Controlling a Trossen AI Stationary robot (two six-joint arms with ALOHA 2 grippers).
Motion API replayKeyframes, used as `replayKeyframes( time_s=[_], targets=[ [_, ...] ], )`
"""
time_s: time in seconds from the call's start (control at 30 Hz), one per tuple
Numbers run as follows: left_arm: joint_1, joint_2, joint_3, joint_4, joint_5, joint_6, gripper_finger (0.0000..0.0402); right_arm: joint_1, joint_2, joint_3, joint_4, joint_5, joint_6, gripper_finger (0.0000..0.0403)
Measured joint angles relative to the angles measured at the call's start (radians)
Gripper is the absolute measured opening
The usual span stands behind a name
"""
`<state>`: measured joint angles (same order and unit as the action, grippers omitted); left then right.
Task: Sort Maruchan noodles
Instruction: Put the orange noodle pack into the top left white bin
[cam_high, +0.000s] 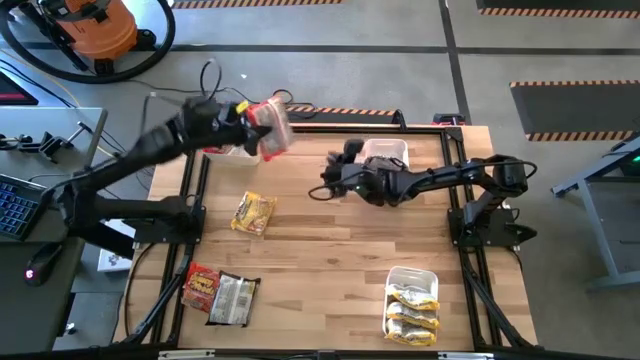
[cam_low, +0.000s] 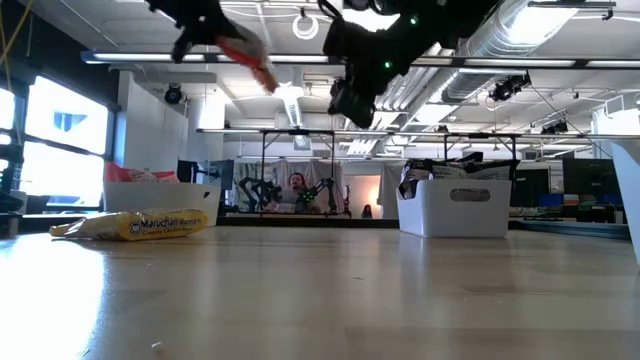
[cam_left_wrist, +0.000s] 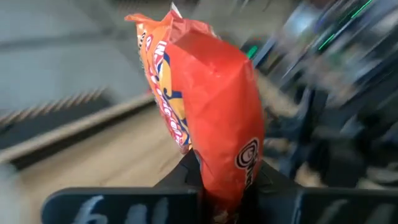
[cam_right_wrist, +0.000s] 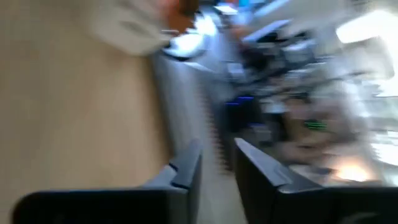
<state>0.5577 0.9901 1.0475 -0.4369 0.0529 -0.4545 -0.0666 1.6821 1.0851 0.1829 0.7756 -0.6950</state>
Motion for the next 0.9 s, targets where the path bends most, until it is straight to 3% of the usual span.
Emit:
replayKeyframes(
  time_s=[0.17, 0.4, 0.6, 0.9],
  targets=[
    [0.075, 0.121, 0.309, -0.514, -0.005, 0.121, 0.0019, -0.028, 0.0, 0.0, -0.161, -0.255, 0.22, 0.0006],
    [0.202, 0.388, 0.556, -0.876, -0.11, 0.278, 0.0019, -0.022, 0.0, 0.0, -0.2, -0.338, 0.269, 0.001],
    [0.332, 0.58, 0.648, -0.993, -0.125, 0.398, 0.0019, -0.002, 0.0, 0.0, -0.235, -0.339, 0.286, 0.0004],
    [0.446, 0.718, 0.632, -0.979, -0.089, 0.571, 0.0019, 0.003, 0.0, -0.001, -0.292, -0.342, 0.324, 0.0]
  ],
)
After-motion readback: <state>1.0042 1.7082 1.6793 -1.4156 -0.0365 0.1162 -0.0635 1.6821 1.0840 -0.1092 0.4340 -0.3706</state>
